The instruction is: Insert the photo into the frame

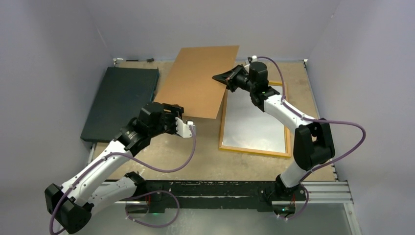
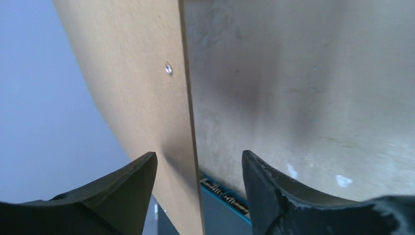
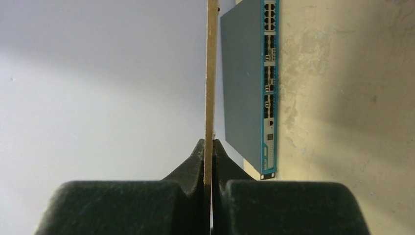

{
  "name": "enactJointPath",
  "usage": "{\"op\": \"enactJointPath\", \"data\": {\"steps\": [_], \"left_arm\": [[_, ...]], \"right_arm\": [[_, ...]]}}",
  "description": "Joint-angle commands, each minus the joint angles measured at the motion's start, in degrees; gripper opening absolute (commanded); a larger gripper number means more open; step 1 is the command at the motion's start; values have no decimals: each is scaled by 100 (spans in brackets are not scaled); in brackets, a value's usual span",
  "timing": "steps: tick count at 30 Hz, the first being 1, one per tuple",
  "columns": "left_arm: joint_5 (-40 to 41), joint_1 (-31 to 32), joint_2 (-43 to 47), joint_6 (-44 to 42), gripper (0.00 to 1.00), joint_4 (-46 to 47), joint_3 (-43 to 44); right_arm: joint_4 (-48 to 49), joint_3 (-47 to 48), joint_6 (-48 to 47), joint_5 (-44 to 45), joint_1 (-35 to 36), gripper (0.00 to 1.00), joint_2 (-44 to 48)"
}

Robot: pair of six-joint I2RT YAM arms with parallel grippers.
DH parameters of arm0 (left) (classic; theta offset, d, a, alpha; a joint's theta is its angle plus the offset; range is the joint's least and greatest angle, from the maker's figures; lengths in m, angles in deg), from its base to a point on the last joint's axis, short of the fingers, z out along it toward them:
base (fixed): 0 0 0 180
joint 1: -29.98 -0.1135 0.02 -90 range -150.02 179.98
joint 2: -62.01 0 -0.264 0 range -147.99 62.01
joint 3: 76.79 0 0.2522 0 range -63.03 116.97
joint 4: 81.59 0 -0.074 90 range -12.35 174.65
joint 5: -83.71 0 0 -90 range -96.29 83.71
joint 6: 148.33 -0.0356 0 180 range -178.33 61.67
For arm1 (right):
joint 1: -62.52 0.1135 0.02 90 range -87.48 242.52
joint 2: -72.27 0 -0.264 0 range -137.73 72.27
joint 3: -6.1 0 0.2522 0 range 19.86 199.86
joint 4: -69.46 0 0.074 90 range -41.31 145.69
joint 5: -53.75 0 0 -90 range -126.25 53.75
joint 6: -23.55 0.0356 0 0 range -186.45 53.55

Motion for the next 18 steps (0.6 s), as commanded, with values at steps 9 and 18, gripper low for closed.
{"op": "enactJointPath", "data": {"steps": [9,18], "left_arm": [[1915,38,-150,-957,16,3430,-961],[1751,33,-113,-690,0,3615,-354]], "right_arm": [[639,-88,113,-597,10,4,575],[146,683,-2283,-2675,-227,62,126]]}}
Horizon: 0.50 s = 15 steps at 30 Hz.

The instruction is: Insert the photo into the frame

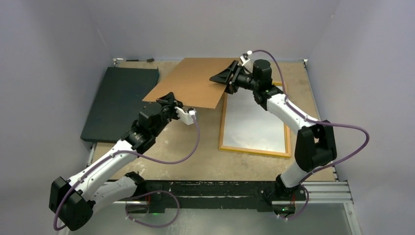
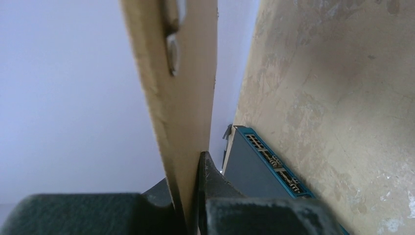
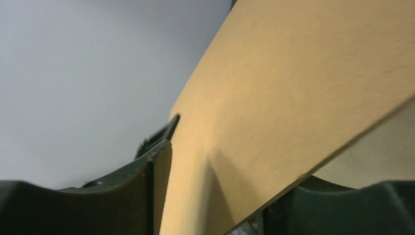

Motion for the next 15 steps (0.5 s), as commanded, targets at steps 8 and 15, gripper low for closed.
{"op": "enactJointPath", "data": {"steps": [8,15], "left_arm": [[-692,22,176,546,0,-997,1544],[-715,9,-84,1133,0,-2360,2586]], "right_arm": [[-3006,2085,-5889,-1254,-647,83,363],[-2784,935,-8163,-414,-627,99,1770]]}}
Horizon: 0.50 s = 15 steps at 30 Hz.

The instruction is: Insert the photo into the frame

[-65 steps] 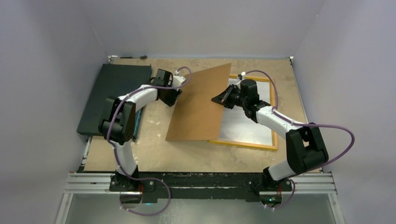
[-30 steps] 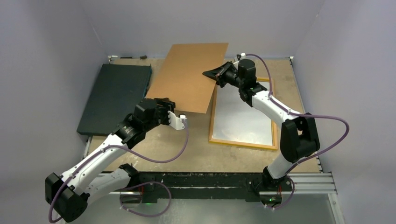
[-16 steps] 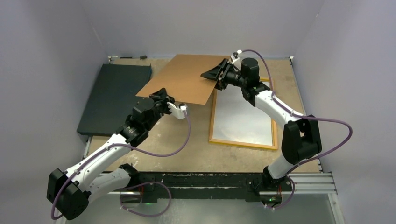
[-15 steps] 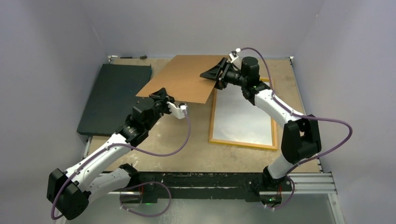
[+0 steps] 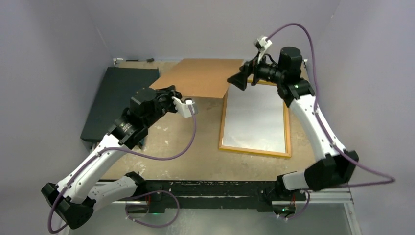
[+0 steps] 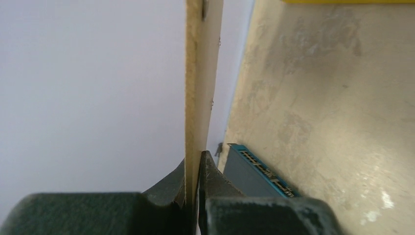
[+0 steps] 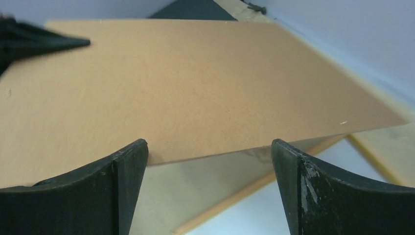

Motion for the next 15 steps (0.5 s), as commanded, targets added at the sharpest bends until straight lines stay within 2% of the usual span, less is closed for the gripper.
{"op": "enactJointPath", "data": {"steps": [1,5,10,15], "left_arm": [[-221,-1,-18,603,0,-593,871],[-687,-3,-49,899,0,-1423,1314],[-1041,-9,-101,978,0,-2235,1756],[-1411,-4,22,741,0,-2715,1926]], "right_arm": [[1,-795,-2335,247,83,99,1032],[174,-1302,-3036,293,92,99,1388],[183,-1621,-3607,-181,92,99,1512],[868,-2017,-3690,-466,95,94,1599]]}}
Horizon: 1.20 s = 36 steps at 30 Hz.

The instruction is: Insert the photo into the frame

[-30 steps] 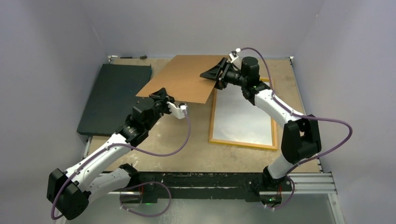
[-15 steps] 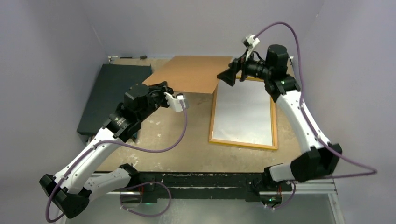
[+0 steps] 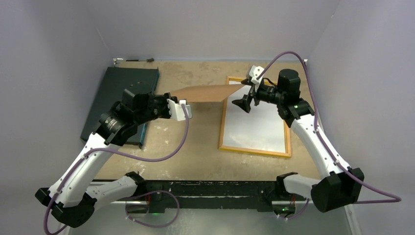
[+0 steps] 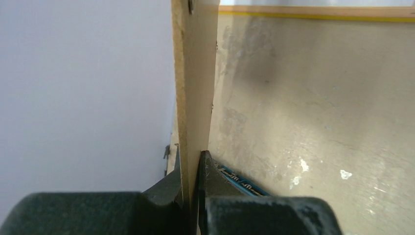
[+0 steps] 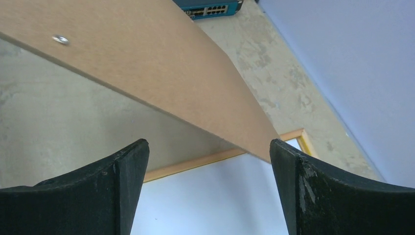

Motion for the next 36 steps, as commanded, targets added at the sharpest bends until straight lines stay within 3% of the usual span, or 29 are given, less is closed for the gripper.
{"op": "enactJointPath", "data": {"steps": [1,7,12,19,23,27,32,34,36], "left_arm": [[-486,9,210,-93,0,-41,394],[-602,2,157,-131,0,-222,479],[-578,2,116,-134,0,-111,544],[-461,9,114,-127,0,306,604],[-372,0,106,-13,0,737,600],[81,4,84,401,0,1726,462],[893,5,54,881,72,3413,137],[1046,2,-34,953,83,3698,151],[1213,-1,-143,1082,86,3919,236]], "right_arm": [[744,-70,-350,-568,14,92,109],[1298,-135,-265,-521,375,84,279],[806,-67,-530,-345,845,73,192],[528,-143,-481,-525,960,41,75],[1091,-275,40,-630,969,0,92],[1893,-139,1180,-594,969,0,-12],[2254,414,2711,-763,949,0,-533],[2068,762,2906,-893,943,0,-821],[1962,1000,3020,-1027,945,0,-1058]]}}
